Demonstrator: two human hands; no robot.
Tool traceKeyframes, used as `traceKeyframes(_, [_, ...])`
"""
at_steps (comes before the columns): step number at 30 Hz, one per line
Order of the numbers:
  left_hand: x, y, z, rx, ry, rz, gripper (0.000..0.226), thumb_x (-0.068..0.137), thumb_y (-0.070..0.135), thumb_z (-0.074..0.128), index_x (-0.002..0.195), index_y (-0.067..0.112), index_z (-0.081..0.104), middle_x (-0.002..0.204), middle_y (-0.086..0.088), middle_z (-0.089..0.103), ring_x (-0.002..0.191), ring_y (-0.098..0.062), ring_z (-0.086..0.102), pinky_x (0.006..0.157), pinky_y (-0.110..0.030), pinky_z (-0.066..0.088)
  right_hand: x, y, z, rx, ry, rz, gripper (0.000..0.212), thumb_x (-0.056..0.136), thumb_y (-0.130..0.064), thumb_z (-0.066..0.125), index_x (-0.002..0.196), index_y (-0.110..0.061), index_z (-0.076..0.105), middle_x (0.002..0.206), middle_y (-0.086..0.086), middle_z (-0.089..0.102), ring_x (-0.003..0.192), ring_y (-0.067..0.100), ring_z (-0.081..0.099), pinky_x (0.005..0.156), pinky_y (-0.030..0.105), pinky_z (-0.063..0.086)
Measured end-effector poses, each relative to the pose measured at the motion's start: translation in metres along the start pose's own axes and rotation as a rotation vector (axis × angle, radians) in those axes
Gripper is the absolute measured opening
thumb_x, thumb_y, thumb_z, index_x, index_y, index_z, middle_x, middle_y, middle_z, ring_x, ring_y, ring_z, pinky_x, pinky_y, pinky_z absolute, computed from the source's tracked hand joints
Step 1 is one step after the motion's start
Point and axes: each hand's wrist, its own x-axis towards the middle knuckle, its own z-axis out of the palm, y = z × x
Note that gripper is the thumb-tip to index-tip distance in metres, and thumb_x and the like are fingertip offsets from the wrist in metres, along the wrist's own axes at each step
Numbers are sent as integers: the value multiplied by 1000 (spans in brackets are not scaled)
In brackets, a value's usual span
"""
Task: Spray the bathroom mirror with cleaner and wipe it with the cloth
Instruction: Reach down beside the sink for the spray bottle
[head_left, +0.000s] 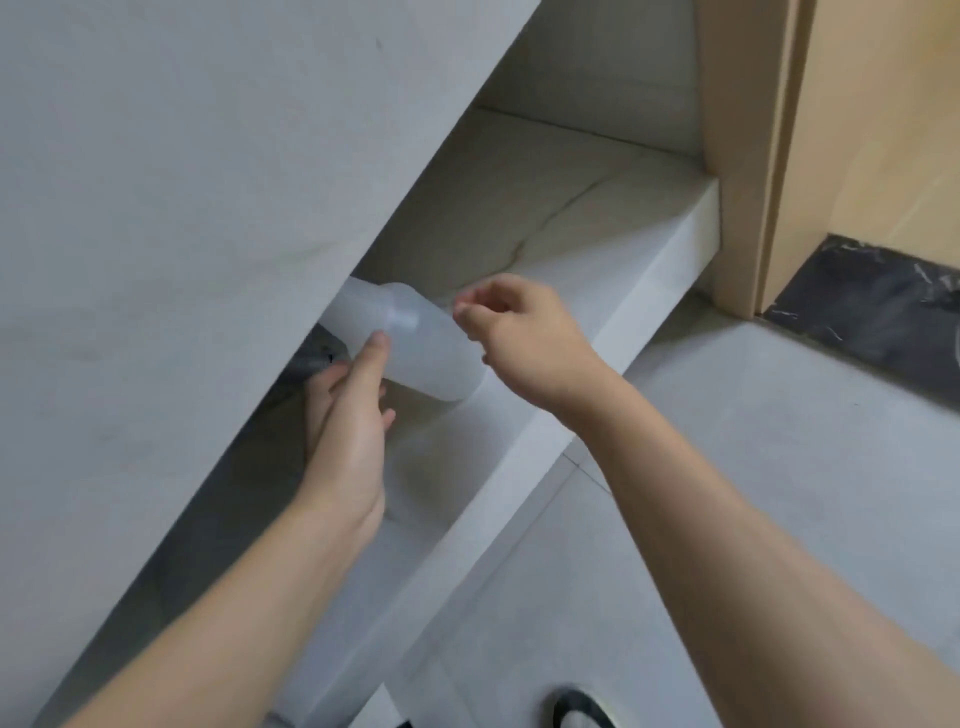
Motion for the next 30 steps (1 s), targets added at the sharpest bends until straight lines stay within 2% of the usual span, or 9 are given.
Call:
traceKeyframes(4, [19,-1,13,-99,51,79,62,71,54,70,125,29,54,128,2,64,118,-14,61,107,-42,45,32,-23,15,8,-129,-99,43,96,-33,59,134,-14,60,132,0,65,121,17,60,102,31,47])
traceKeyframes(7, [35,-1,20,-125,73,151,94,57,73,72,139,39,44,143,8,53,133,-12,49,111,-44,38,46,-30,27,-31,-313,-158,49,98,-46,47,138,-20,57,142,-3,60,130,15,54,104,32,41])
traceKeyframes(9, [46,-2,25,-130,87,167,101,53,79,66,143,40,42,147,11,49,136,-10,44,113,-44,36,53,-26,34,-95,-400,-184,55,98,-56,39,138,-23,58,146,-3,56,134,15,50,109,35,37])
traceKeyframes(15, [47,-13,30,-33,93,429,68,86,61,50,145,30,41,139,7,58,125,-7,56,110,-38,43,57,4,29,-52,-463,-274,55,100,-52,41,146,-25,50,154,-8,46,131,-1,38,103,21,24])
traceKeyframes(17, [40,-16,31,-1,76,502,58,92,54,45,142,26,41,136,7,59,125,-4,56,111,-36,42,51,9,21,-94,-490,-302,45,103,-42,39,143,-25,52,151,-9,48,129,-1,39,97,18,29])
traceKeyframes(20, [23,-19,35,53,31,516,33,97,52,39,129,41,38,124,19,59,117,6,56,106,-24,43,42,12,8,-201,-487,-314,36,102,-41,42,126,-21,60,132,-6,60,122,9,51,92,24,39])
traceKeyframes(23, [6,-14,43,50,18,480,42,100,51,32,140,38,35,113,28,55,103,19,53,90,-7,43,33,11,-8,-252,-476,-299,30,97,-51,46,110,-28,59,110,-11,60,108,10,54,87,31,41])
traceKeyframes(27, [-7,-14,63,59,-3,354,56,96,62,30,143,33,41,134,10,58,120,-4,54,107,-28,40,13,13,-26,-270,-379,-334,39,98,-50,44,89,-14,58,82,-4,54,79,17,50,71,33,39])
traceKeyframes(30, [-20,-21,81,92,-42,296,59,91,66,31,138,35,48,137,8,58,124,-7,53,111,-33,37,-4,23,-41,-280,-303,-298,43,102,-45,42,86,-8,57,78,5,57,75,23,52,69,40,40])
